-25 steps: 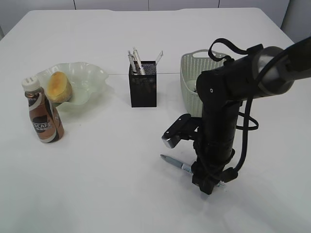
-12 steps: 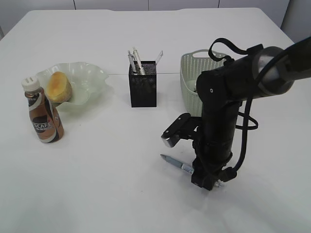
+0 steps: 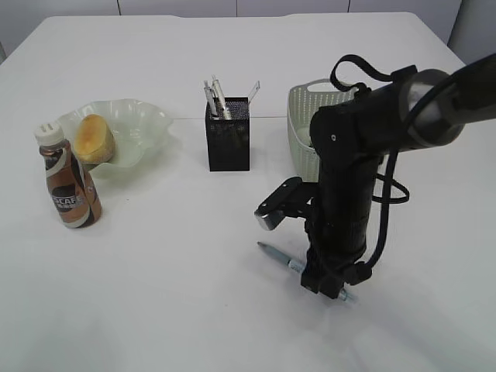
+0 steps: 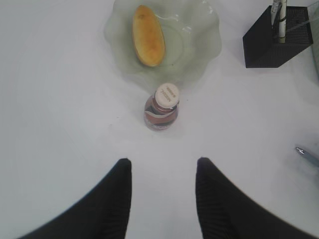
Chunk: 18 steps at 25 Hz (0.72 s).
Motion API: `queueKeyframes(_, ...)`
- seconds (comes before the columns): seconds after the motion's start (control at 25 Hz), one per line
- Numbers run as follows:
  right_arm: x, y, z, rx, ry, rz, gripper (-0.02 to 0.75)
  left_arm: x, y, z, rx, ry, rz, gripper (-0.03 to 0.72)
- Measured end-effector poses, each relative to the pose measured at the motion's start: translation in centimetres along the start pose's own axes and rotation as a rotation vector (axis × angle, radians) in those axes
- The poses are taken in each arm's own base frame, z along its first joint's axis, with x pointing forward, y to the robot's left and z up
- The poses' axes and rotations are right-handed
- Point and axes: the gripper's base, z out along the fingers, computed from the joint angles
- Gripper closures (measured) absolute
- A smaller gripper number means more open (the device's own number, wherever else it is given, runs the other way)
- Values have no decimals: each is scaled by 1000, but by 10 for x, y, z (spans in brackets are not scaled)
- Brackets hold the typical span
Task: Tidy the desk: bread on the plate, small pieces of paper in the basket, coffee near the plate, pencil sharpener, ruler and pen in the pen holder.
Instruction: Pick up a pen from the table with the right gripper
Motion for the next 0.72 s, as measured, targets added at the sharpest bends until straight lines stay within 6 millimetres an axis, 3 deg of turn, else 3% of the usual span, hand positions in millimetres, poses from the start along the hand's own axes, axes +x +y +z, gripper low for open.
queueKeyframes(0.48,-2,3,-19,-76,84,70,635,0,-3,0,31,4,10,370)
queueKeyframes(0.72,-12,3,-32,-93,35,86,635,1,-5,0,50,5,75,370)
